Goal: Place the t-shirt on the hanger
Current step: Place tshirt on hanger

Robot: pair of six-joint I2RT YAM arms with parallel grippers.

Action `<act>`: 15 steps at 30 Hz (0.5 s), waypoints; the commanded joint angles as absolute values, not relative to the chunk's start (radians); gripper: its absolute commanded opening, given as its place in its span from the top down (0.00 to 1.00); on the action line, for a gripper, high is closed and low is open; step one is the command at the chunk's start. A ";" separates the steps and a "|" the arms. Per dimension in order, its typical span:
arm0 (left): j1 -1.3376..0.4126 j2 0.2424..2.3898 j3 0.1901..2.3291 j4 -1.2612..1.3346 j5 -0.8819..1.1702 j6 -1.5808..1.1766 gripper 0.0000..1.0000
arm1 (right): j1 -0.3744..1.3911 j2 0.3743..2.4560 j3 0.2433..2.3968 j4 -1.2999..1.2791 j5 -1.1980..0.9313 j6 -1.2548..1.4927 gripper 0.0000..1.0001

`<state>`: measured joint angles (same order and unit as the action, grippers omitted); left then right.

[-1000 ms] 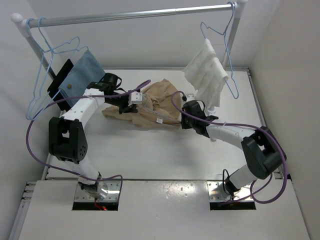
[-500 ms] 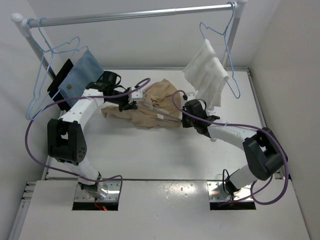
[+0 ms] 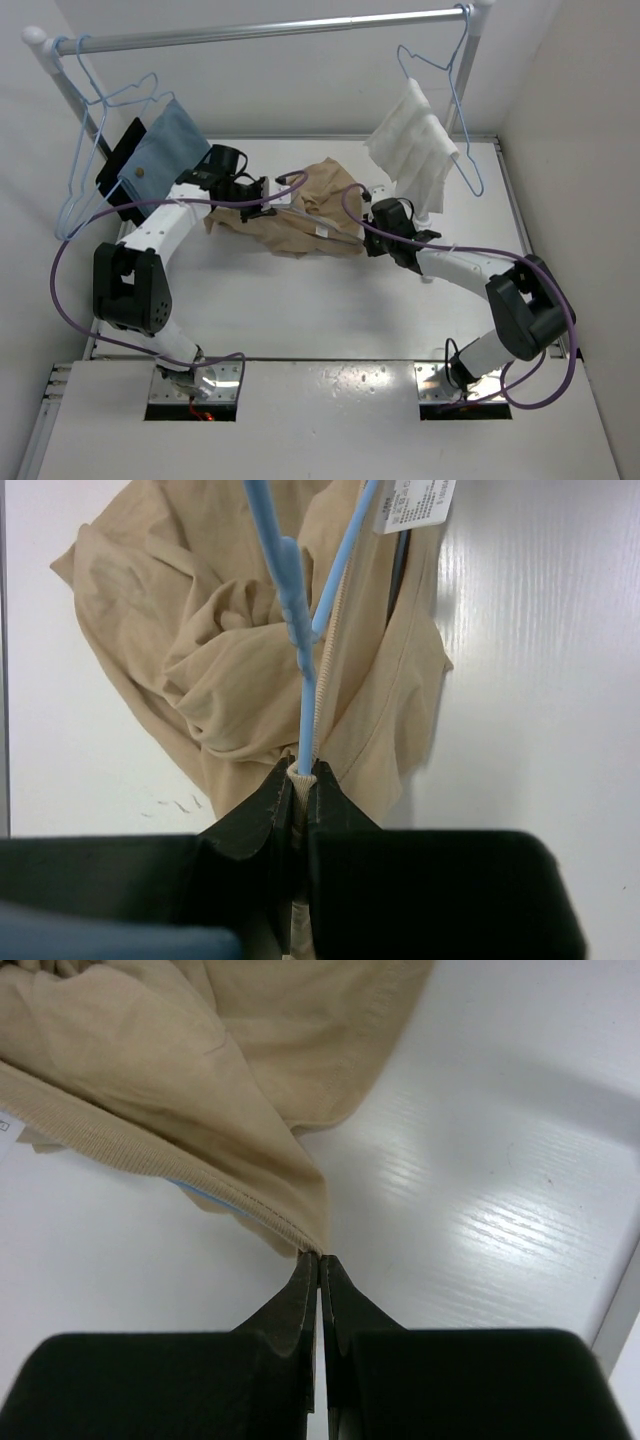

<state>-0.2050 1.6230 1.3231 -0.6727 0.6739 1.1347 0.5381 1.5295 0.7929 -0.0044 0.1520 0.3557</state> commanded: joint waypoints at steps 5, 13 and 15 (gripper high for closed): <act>-0.161 1.580 1.376 -0.554 0.695 1.019 1.00 | 0.517 1.531 0.782 -0.095 0.166 0.304 1.00; -0.138 1.580 1.407 -0.664 0.871 1.091 1.00 | 0.506 1.571 0.782 -0.095 0.166 0.304 1.00; -0.129 1.580 1.417 -0.673 0.871 1.120 1.00 | 0.506 1.571 0.782 -0.095 0.166 0.304 1.00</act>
